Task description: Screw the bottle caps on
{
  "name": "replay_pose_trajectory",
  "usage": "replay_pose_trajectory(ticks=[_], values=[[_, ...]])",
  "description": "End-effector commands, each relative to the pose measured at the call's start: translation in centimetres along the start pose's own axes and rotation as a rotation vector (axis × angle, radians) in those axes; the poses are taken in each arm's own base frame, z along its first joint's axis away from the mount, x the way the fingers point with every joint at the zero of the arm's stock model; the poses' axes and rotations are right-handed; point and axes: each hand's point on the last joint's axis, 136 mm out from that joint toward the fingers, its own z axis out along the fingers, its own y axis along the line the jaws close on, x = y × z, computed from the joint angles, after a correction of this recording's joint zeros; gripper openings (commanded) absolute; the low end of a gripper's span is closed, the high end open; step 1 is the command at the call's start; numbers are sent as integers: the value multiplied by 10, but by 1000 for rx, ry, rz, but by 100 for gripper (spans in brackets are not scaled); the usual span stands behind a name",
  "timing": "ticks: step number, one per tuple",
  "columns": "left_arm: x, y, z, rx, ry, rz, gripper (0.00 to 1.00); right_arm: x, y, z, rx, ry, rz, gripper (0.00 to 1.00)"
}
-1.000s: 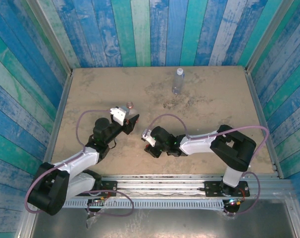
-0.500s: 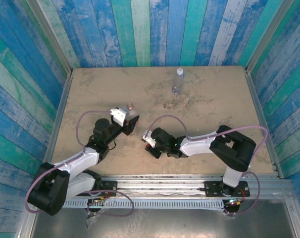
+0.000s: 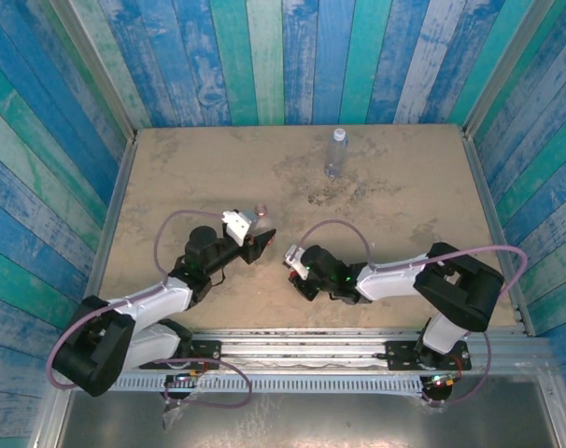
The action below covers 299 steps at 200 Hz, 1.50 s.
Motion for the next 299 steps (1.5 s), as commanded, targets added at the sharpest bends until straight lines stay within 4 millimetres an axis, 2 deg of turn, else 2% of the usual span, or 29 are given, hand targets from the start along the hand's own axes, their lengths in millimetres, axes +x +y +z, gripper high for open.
replay_pose_trajectory(ticks=[1, 52, 59, 81, 109, 145, 217, 299], values=[[-2, -19, 6, 98, -13, 10, 58, 12, -27, -13, 70, -5, 89, 35], [-7, -46, 10, 228, -55, 15, 58, 46, -74, -45, 202, -4, 247, 35], [2, -50, 13, 252, -32, 10, 58, 49, -79, -48, 224, -1, 258, 35], [7, -65, 16, 331, -34, 23, 58, 56, -89, -53, 262, 12, 278, 35], [18, -80, 21, 402, -14, 45, 59, 54, -91, -55, 262, 5, 293, 35], [28, -82, 23, 421, 1, 52, 60, 51, -91, -55, 265, 3, 290, 37], [25, -80, 27, 411, -16, 65, 68, 34, -90, -62, 251, -29, 289, 59], [24, -74, 19, 359, -49, 80, 75, 28, -88, -68, 236, -50, 297, 63]])
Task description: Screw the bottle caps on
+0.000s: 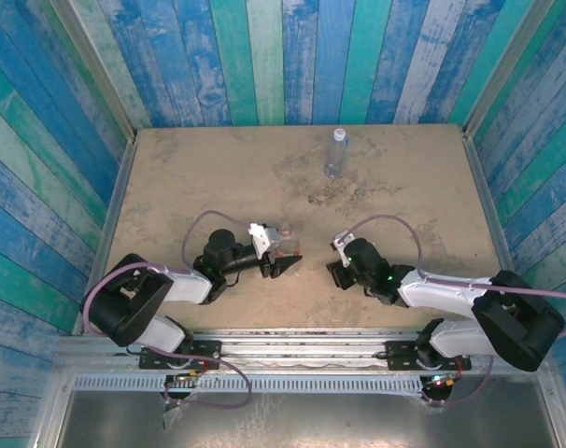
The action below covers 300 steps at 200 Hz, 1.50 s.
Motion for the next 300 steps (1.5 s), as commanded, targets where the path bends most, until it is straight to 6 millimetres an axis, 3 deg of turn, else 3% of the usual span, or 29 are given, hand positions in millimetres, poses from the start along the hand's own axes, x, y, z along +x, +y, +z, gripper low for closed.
replay_pose_trajectory(ticks=[1, 32, 51, 75, 123, 206, 244, 300], values=[[3, -1, -3, -15, -6, 13, 75, -9, 1, -5, -8, -19, 13, 63], [-1, -2, -4, -12, -26, 12, 80, -7, 1, -6, -6, -11, 12, 63], [-6, -3, -7, -21, -56, 14, 92, -8, 2, -6, -15, -11, 14, 63], [-13, -5, -10, -18, -91, 11, 96, -8, 3, -7, -19, -11, 14, 64], [-18, -3, -14, -42, -128, 11, 95, -6, 4, -6, -26, -5, 18, 64], [-15, -6, -9, -4, -118, -5, 73, -9, 4, -7, -26, -8, 19, 65], [-14, -6, -8, -3, -114, -7, 67, -10, 4, -8, -25, -13, 22, 65], [-13, -4, -5, -1, -111, -6, 82, -10, 5, -8, -28, -14, 25, 65]])
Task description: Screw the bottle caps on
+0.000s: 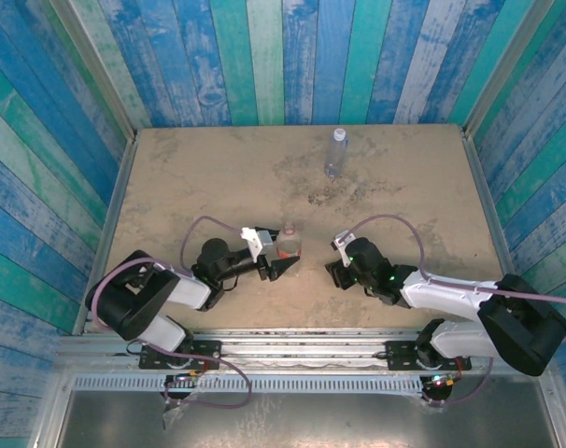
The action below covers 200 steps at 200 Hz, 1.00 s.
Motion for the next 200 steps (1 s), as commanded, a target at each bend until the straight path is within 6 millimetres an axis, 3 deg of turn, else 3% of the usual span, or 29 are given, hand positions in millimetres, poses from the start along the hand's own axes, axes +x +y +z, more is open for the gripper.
replay_pose_trajectory(ticks=[1, 92, 131, 172, 200], values=[[-2, -1, 5, 21, -11, 14, 82, -6, 1, -3, -4, -6, 14, 65], [-1, -1, 10, 40, -10, 17, 68, -3, 1, -2, -4, 1, 18, 65], [0, -2, 10, 39, -7, 16, 63, -10, -1, -8, 3, -32, 30, 65], [-1, -3, 8, 43, -16, 17, 61, -14, -12, -19, 55, -68, 59, 86], [0, -4, 5, 35, -16, 16, 61, -8, -18, -25, 89, -28, 90, 83]])
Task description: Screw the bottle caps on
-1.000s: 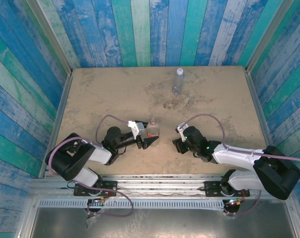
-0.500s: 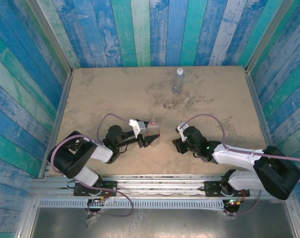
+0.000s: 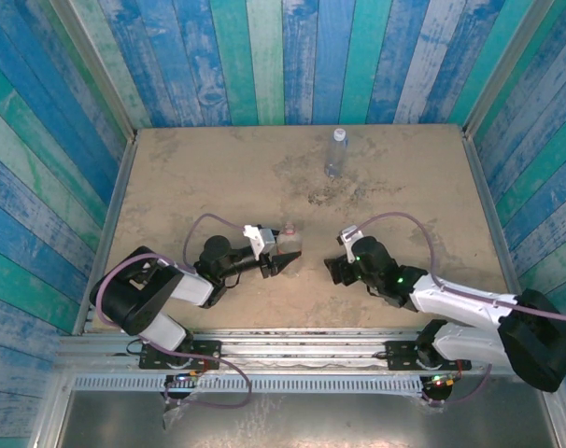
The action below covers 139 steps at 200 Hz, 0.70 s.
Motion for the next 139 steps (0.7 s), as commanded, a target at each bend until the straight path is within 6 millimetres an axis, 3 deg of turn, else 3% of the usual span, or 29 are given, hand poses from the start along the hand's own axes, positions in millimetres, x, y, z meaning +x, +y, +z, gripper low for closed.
replay_pose_trajectory(ticks=[1, 45, 139], values=[[4, -4, -1, 12, -2, 7, 61, 13, -12, -4, 63, 62, 29, 83], [7, -5, -5, 3, 2, 3, 61, 27, -12, 1, 90, 225, 14, 72], [11, -5, -6, -1, 15, 3, 61, 33, -12, 16, 142, 343, 40, 54]])
